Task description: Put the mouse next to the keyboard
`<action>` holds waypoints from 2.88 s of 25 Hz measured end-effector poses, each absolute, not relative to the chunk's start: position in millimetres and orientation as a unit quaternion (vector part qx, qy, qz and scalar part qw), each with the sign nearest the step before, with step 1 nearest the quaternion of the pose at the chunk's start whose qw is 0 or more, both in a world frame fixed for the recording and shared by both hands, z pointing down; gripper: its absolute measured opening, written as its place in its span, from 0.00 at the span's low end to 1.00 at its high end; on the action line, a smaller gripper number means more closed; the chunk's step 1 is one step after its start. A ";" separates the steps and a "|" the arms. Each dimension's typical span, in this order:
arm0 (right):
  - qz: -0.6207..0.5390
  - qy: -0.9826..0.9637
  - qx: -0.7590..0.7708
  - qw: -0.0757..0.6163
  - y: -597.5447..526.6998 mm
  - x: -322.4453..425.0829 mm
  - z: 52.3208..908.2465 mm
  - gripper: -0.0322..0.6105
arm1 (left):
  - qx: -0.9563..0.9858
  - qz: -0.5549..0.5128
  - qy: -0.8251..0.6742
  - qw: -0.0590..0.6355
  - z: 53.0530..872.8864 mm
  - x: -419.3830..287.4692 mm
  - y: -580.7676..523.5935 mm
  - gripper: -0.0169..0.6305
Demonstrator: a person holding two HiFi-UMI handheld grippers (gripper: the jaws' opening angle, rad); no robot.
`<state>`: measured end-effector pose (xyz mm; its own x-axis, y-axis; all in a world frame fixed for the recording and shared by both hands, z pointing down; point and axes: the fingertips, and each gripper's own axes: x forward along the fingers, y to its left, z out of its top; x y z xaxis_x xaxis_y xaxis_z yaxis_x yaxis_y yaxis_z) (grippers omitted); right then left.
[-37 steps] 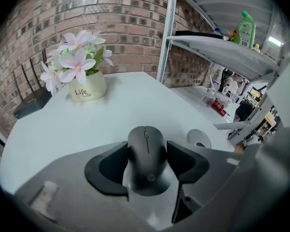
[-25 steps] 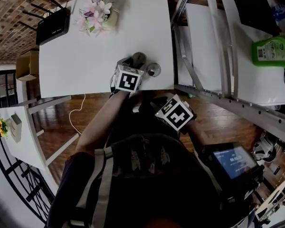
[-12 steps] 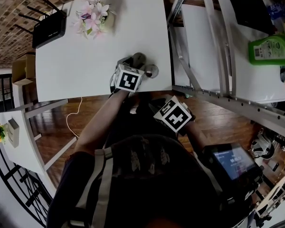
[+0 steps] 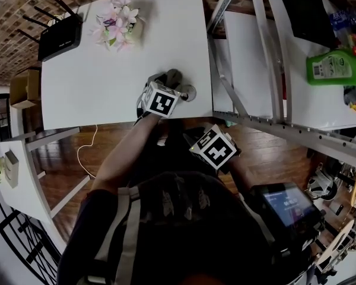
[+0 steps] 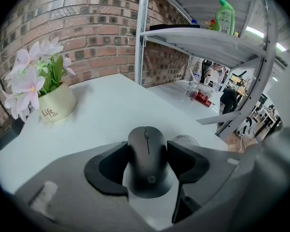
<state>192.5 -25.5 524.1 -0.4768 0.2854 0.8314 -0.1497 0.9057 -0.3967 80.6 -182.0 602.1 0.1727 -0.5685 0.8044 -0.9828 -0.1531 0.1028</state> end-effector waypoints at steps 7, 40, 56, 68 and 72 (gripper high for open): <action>0.207 -0.835 -0.041 0.509 -23.4 188.6 521.1 0.06 | 0.696 0.314 -0.559 0.322 601.9 81.4 -182.0 0.44; 0.204 -0.838 -0.083 0.499 -20.7 186.0 529.2 0.06 | 0.673 0.292 -0.588 0.341 606.6 64.5 -171.7 0.44; 0.167 -0.837 -0.081 0.514 -22.2 182.4 525.2 0.06 | 0.665 0.276 -0.604 0.342 608.5 43.4 -159.0 0.44; 0.149 -0.845 -0.071 0.509 -9.8 147.5 514.0 0.06 | 0.655 0.278 -0.617 0.335 599.8 1.0 -139.3 0.44; 0.145 -0.846 -0.072 0.509 -4.3 136.5 511.3 0.06 | 0.662 0.275 -0.610 0.338 600.0 -5.5 -133.8 0.44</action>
<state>136.5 -4.3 511.3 -0.4721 0.2689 0.8395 -0.0264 0.9476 -0.3184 -5.5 -133.8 600.0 0.1036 -0.6218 0.7763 -0.9935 -0.0273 0.1108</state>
